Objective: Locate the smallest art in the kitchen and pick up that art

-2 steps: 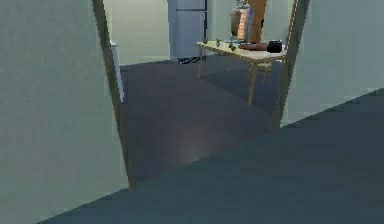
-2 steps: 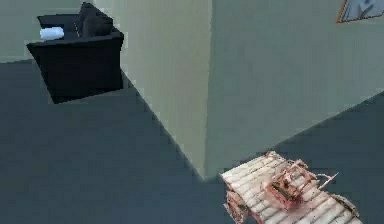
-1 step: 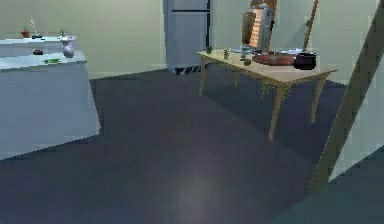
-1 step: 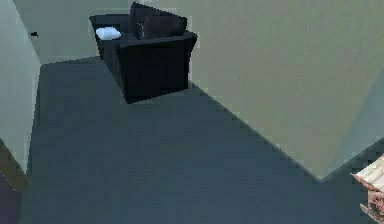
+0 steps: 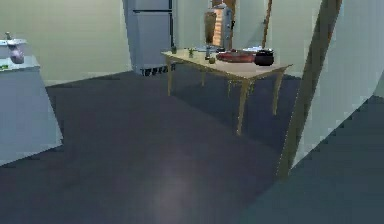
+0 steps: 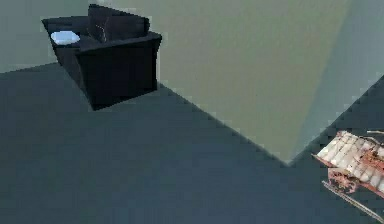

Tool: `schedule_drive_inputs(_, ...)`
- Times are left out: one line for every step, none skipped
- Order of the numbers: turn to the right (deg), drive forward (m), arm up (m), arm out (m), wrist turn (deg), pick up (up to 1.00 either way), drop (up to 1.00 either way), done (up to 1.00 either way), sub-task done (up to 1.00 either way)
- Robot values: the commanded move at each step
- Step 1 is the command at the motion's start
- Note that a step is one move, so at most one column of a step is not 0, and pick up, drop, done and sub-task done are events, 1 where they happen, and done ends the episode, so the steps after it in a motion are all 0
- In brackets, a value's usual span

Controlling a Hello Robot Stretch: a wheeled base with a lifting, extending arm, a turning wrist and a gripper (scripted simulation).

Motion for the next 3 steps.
schedule_drive_inputs(0.0,0.4,0.0,0.0,0.0,0.0,0.0,0.0,0.0)
schedule_drive_inputs(-18.0,0.0,0.0,0.0,0.0,0.0,0.0,0.0,0.0)
schedule_drive_inputs(0.0,1.0,0.0,0.0,0.0,0.0,0.0,0.0,0.0)
